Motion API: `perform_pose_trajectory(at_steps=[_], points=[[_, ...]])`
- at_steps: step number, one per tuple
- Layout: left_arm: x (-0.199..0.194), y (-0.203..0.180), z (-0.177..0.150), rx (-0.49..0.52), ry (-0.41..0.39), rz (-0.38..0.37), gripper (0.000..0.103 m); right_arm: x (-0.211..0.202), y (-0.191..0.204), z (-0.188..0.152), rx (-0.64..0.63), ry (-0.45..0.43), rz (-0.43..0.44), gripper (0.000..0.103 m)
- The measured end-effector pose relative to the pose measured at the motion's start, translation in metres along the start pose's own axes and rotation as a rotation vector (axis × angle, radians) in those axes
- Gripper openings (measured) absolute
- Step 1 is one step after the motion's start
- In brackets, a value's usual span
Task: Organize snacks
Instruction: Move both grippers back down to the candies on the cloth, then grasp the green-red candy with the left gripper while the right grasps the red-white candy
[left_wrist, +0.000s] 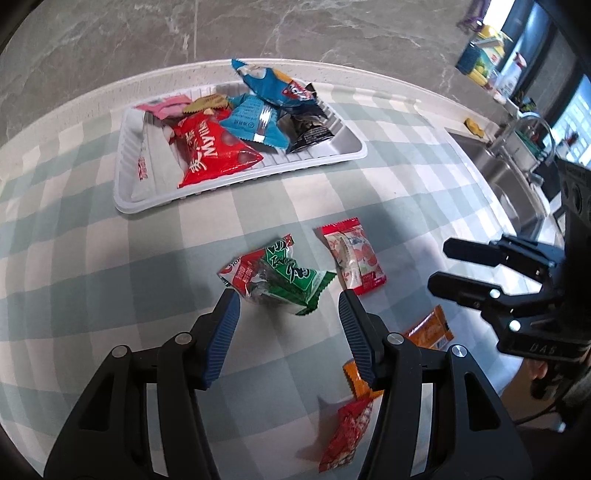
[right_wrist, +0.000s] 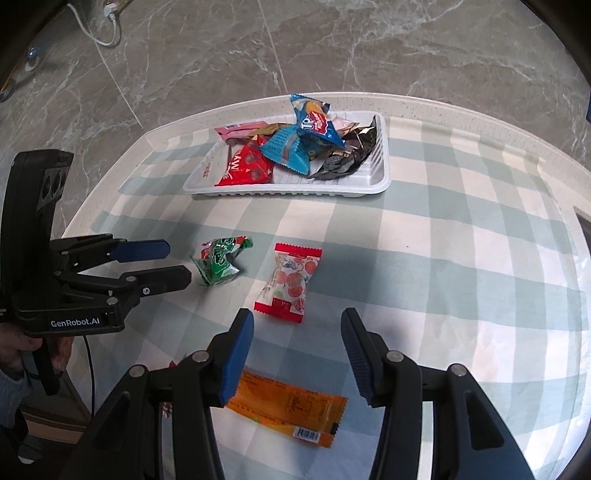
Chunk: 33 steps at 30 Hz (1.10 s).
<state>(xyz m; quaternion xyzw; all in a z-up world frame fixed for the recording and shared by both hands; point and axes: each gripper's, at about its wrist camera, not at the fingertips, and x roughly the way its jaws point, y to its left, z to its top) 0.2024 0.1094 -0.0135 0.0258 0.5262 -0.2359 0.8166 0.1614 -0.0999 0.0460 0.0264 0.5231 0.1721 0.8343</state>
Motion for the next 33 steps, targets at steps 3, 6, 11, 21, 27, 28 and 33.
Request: perform_pose_trajectory(at_steps=[3, 6, 11, 21, 27, 28, 33], points=[[0.007, 0.004, 0.004, -0.035, 0.012, -0.008, 0.055, 0.008, -0.001, 0.004, 0.011, 0.007, 0.008, 0.053], [0.017, 0.013, 0.009, -0.094, 0.030, -0.023, 0.055, 0.018, 0.000, 0.009, 0.018, 0.017, 0.013, 0.053], [0.029, 0.021, 0.013, -0.158, 0.049, -0.035, 0.055, 0.034, 0.001, 0.014, 0.030, 0.039, 0.026, 0.053], [0.054, 0.018, 0.020, -0.196, 0.093, -0.032, 0.055, 0.062, 0.006, 0.019, 0.023, 0.086, 0.016, 0.053], [0.067, 0.017, 0.019, -0.211, 0.106, -0.022, 0.055, 0.073, 0.012, 0.020, 0.000, 0.107, 0.002, 0.053], [0.068, 0.016, 0.020, -0.211, 0.105, -0.019, 0.055, 0.074, 0.013, 0.019, -0.004, 0.108, -0.002, 0.053], [0.072, 0.013, 0.024, -0.202, 0.100, -0.012, 0.055, 0.076, 0.016, 0.022, -0.025, 0.103, -0.012, 0.052]])
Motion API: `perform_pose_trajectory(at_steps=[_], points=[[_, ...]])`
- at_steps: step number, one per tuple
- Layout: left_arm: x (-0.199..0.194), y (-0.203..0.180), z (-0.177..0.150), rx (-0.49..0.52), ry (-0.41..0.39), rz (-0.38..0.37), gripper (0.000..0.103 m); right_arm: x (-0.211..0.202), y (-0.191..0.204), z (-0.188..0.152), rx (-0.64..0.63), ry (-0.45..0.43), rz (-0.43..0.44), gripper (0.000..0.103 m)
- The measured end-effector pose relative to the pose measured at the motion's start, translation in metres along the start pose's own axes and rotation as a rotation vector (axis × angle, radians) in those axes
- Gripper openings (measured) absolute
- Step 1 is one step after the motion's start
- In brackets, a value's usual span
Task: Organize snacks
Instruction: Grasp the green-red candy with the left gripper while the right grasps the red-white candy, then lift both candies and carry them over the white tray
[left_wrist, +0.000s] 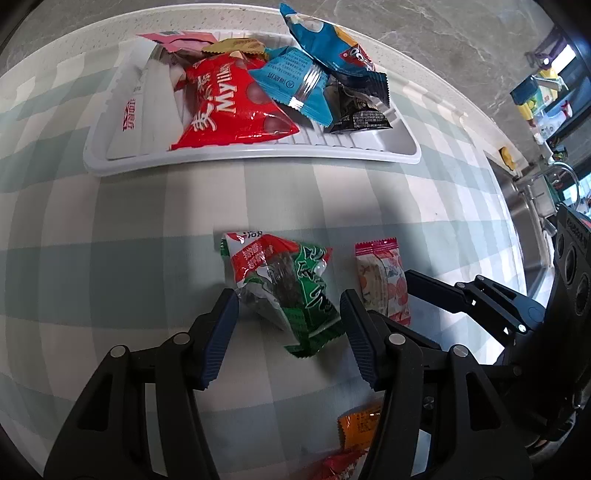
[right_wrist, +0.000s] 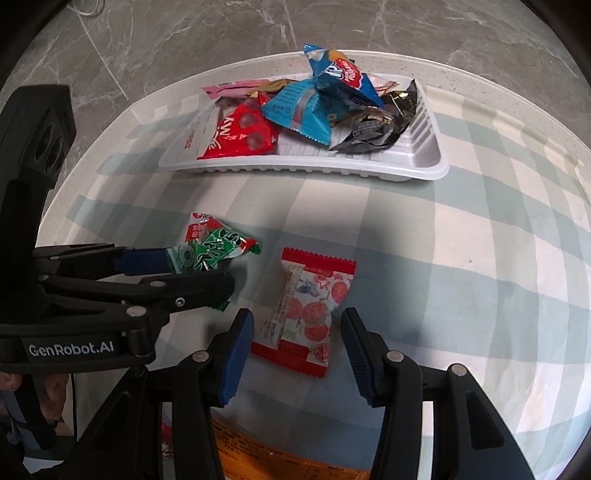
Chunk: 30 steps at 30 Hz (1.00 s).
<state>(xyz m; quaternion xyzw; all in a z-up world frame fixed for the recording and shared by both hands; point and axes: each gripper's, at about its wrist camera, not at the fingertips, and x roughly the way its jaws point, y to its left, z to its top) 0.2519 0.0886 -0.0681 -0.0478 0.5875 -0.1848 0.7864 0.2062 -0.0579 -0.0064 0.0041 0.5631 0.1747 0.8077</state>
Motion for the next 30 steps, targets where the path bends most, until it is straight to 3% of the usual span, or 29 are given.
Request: perform_pose_trajectory(at_steps=[6, 8, 11, 30], points=[[0.003, -0.005, 0.002, 0.046, -0.020, 0.000, 0.053, 0.002, 0.003, 0.003, -0.041, -0.005, -0.036, 0.038], [0.004, -0.007, 0.002, 0.060, -0.021, -0.006, 0.042, 0.002, 0.001, 0.004, -0.043, -0.009, -0.029, 0.035], [0.005, -0.008, 0.001, 0.076, -0.022, -0.022, 0.037, 0.001, -0.007, 0.004, -0.023, -0.014, 0.005, 0.033], [-0.006, -0.007, -0.002, 0.108, -0.047, -0.064, 0.035, -0.017, -0.043, -0.003, 0.122, -0.027, 0.132, 0.032]])
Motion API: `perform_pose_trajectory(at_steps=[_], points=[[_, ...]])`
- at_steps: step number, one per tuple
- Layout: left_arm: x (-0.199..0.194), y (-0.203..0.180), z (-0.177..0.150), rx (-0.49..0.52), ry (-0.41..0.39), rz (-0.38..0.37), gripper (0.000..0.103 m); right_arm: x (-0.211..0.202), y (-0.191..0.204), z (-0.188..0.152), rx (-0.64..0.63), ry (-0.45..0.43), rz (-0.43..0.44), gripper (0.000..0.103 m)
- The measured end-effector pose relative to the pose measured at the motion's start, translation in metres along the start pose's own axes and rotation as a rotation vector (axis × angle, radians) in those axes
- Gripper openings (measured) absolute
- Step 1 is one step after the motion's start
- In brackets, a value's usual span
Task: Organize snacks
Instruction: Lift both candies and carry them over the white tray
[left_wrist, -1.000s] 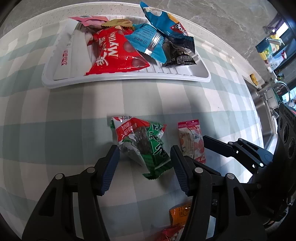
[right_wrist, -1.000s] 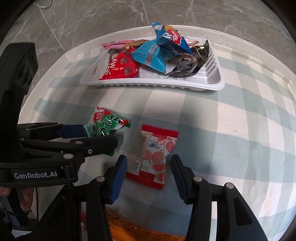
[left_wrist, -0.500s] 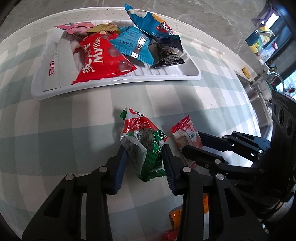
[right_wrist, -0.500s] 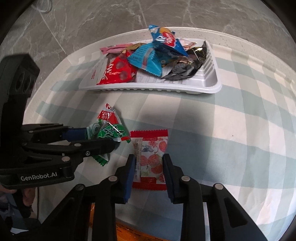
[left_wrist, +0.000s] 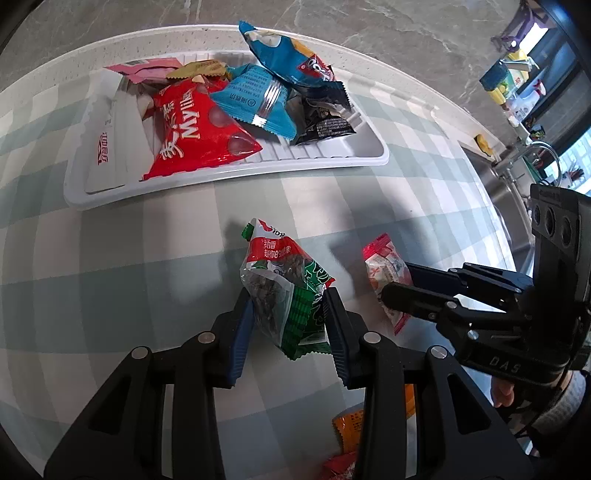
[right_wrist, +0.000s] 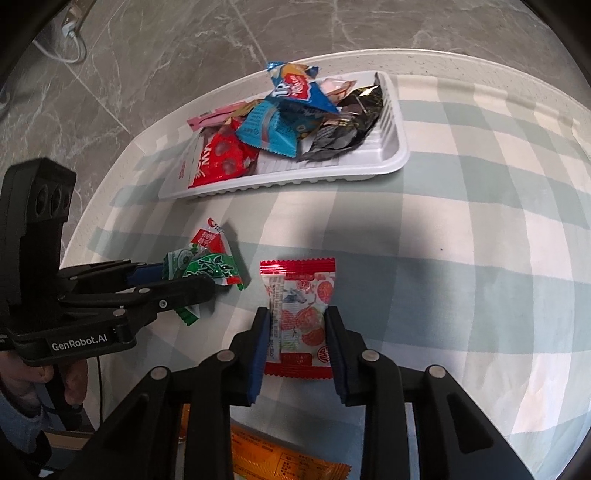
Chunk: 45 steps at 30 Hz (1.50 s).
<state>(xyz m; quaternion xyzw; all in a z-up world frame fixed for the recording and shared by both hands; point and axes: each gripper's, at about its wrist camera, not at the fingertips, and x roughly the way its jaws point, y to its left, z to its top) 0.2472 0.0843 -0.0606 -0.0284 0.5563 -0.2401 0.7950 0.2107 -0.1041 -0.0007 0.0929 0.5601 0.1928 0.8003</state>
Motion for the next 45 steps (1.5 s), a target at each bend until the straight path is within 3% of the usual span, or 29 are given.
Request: perform_pose_trajectory(at_steps=[26, 45], points=[[-0.042, 0.009, 0.008, 0.010, -0.067, -0.005, 0.035, -0.028, -0.011, 0.028, 0.088, -0.064, 0.076, 0.032], [-0.067, 0.024, 0.062, 0.020, -0.139, 0.008, 0.035, -0.039, -0.025, 0.080, 0.135, -0.139, 0.071, 0.032]])
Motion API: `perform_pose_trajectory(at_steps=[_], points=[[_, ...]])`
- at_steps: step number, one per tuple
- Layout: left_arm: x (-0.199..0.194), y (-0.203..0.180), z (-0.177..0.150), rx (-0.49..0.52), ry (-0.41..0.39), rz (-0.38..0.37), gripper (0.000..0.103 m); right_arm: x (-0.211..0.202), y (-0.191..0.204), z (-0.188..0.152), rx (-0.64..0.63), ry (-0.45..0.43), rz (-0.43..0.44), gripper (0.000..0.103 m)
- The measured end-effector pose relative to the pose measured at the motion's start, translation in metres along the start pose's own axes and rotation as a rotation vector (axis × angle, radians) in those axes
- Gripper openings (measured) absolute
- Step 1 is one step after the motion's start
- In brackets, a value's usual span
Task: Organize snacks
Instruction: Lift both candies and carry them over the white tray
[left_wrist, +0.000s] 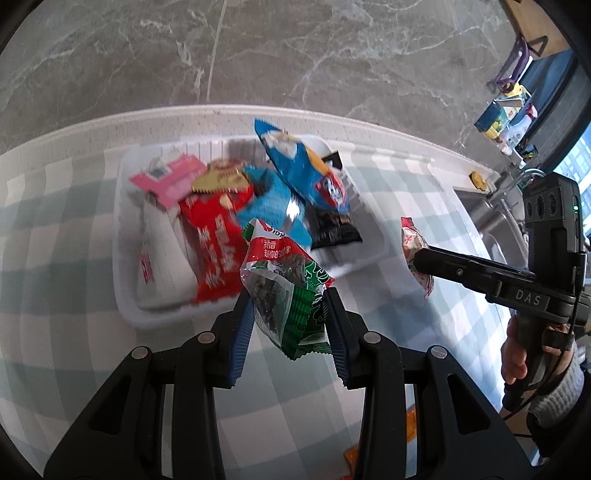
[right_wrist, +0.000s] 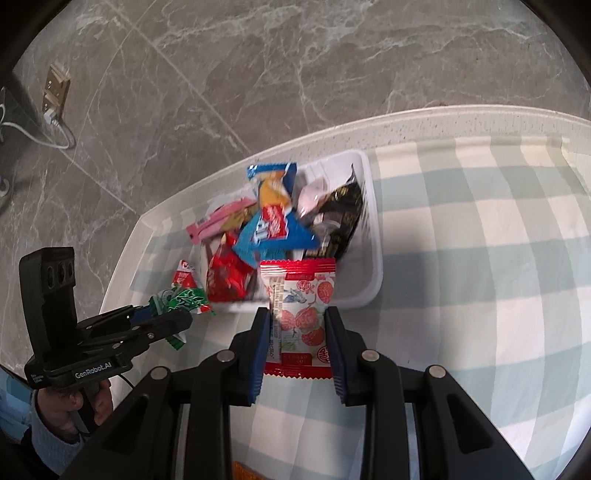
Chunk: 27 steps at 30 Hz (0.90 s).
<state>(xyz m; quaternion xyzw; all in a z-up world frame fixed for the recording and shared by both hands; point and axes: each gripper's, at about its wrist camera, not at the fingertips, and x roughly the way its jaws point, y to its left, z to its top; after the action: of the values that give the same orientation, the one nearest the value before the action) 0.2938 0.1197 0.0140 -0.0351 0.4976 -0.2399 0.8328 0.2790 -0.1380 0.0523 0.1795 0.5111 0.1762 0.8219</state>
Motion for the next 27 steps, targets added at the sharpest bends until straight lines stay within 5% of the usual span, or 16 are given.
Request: perform_pose_trajectory(at_steps=[27], points=[[0.034, 0.023, 0.072, 0.016, -0.016, 0.026, 0.035, 0.032, 0.002, 0.064, -0.050, -0.022, -0.054, 0.032]])
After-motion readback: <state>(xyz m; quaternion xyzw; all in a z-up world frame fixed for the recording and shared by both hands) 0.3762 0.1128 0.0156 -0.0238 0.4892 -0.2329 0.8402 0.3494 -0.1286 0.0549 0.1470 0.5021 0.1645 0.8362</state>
